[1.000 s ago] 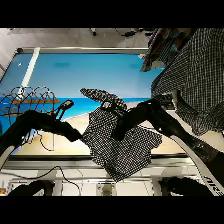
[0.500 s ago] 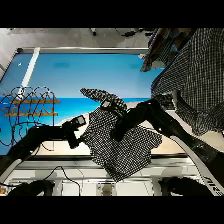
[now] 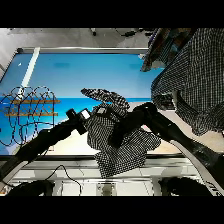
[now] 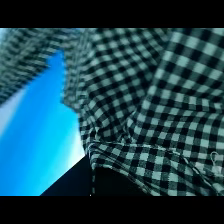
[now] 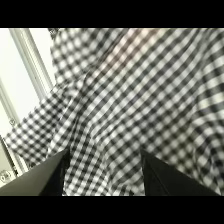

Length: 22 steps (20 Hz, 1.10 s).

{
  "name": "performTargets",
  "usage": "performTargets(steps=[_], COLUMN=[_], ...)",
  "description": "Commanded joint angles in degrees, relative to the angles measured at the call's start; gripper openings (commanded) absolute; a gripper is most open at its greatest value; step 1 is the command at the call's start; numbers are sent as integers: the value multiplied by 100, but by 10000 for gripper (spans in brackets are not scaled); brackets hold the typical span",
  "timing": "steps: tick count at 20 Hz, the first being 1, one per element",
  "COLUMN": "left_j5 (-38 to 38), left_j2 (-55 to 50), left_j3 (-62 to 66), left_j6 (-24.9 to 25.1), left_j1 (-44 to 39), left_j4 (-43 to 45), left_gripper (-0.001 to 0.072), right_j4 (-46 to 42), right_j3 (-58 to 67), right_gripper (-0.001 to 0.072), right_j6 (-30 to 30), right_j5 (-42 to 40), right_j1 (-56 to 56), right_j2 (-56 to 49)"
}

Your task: Fold the clothes and pants, and hang the long-sleeved shirts on hangers.

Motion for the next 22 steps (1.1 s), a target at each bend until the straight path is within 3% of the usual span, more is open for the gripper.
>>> performTargets(steps=[1, 3, 5, 9, 12, 15, 17, 22], left_j5=[-28, 527, 743, 756, 776, 824, 822, 817], left_j2=[546, 686, 673, 673, 678, 688, 688, 686], left_j3=[267, 564, 741, 756, 756, 756, 756, 756], left_j6=[-1285, -2017, -2420, -2457, -2457, -2457, -2457, -2522], left_j1=[81, 46, 48, 46, 46, 46, 48, 46], left_j4=[7, 9, 11, 9, 7, 7, -2, -166], left_gripper=[26, 26, 26, 26, 26, 27, 27, 27], right_j4=[472, 1139, 1182, 850, 249, -1154, -1823, -1488], right_j3=[7, 7, -33, -752, -1268, -1434, -1434, -1432], right_gripper=[534, 535, 535, 519, 495, 517, 587, 600], right_j6=[127, 175, 175, 243, 964, 2009, 2555, 2116], right_j5=[518, 1010, 1294, 2745, 4089, 3943, 3497, 3014], right_j1=[-114, -17, 326, 1158, 1290, 981, 739, 1029], right_j2=[490, 754, 754, 654, 634, 616, 498, 61])
